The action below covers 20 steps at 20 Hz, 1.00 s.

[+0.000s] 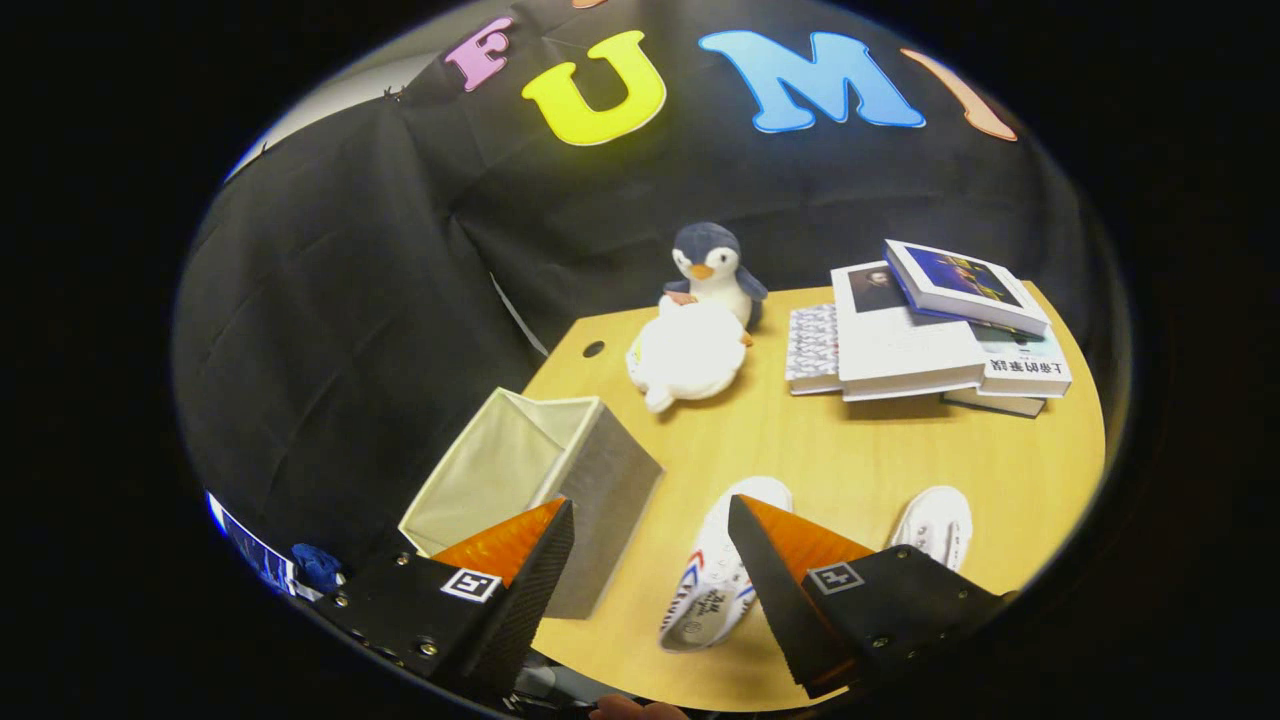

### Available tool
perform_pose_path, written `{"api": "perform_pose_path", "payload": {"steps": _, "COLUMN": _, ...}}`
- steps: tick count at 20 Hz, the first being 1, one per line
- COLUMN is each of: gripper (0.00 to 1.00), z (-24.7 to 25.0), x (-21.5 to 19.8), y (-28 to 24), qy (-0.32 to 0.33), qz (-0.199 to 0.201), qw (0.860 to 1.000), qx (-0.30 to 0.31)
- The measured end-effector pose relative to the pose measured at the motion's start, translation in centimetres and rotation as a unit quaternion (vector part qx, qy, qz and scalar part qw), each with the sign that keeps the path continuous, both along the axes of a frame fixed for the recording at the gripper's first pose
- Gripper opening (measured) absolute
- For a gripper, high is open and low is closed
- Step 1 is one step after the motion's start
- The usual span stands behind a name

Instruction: Open the storage box then place both shoes into the box .Put the left shoe in first, then the right shoe, with the right side of both shoes facing outward in a uniform manner.

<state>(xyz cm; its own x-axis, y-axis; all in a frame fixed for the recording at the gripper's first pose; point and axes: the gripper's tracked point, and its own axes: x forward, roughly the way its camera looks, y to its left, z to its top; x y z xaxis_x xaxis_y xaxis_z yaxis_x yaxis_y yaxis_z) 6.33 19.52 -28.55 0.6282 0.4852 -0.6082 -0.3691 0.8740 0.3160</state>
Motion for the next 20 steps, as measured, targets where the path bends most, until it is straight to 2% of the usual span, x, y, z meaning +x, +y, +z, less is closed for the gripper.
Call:
{"api": "perform_pose_path", "payload": {"steps": 6, "gripper": 0.96, "z": -7.7, "x": -2.2, "y": -3.4, "qy": 0.094, "qz": -0.003, "qw": 0.993, "qx": -0.076}}
{"api": "perform_pose_path", "payload": {"steps": 10, "gripper": 0.96, "z": -11.1, "x": -2.7, "y": -3.5, "qy": 0.142, "qz": -0.002, "qw": 0.985, "qx": -0.097}}
{"api": "perform_pose_path", "payload": {"steps": 13, "gripper": 0.91, "z": -13.3, "x": -2.3, "y": -2.9, "qy": 0.17, "qz": -0.006, "qw": 0.98, "qx": -0.105}}
{"api": "perform_pose_path", "payload": {"steps": 15, "gripper": 0.84, "z": -14.1, "x": -1.8, "y": -2.9, "qy": 0.18, "qz": -0.004, "qw": 0.976, "qx": -0.119}}
{"api": "perform_pose_path", "payload": {"steps": 16, "gripper": 0.84, "z": -14.6, "x": -2.0, "y": -2.9, "qy": 0.189, "qz": -0.004, "qw": 0.974, "qx": -0.128}}
{"api": "perform_pose_path", "payload": {"steps": 17, "gripper": 0.73, "z": -15.6, "x": -1.8, "y": -3.1, "qy": 0.199, "qz": -0.004, "qw": 0.97, "qx": -0.136}}
{"api": "perform_pose_path", "payload": {"steps": 18, "gripper": 0.67, "z": -16.1, "x": -1.9, "y": -2.6, "qy": 0.211, "qz": -0.002, "qw": 0.969, "qx": -0.129}}
{"api": "perform_pose_path", "payload": {"steps": 19, "gripper": 0.43, "z": -16.4, "x": -2.2, "y": -2.4, "qy": 0.226, "qz": -0.009, "qw": 0.965, "qx": -0.129}}
{"api": "perform_pose_path", "payload": {"steps": 20, "gripper": 0.26, "z": -16.2, "x": -2.1, "y": -2.3, "qy": 0.231, "qz": -0.007, "qw": 0.965, "qx": -0.125}}
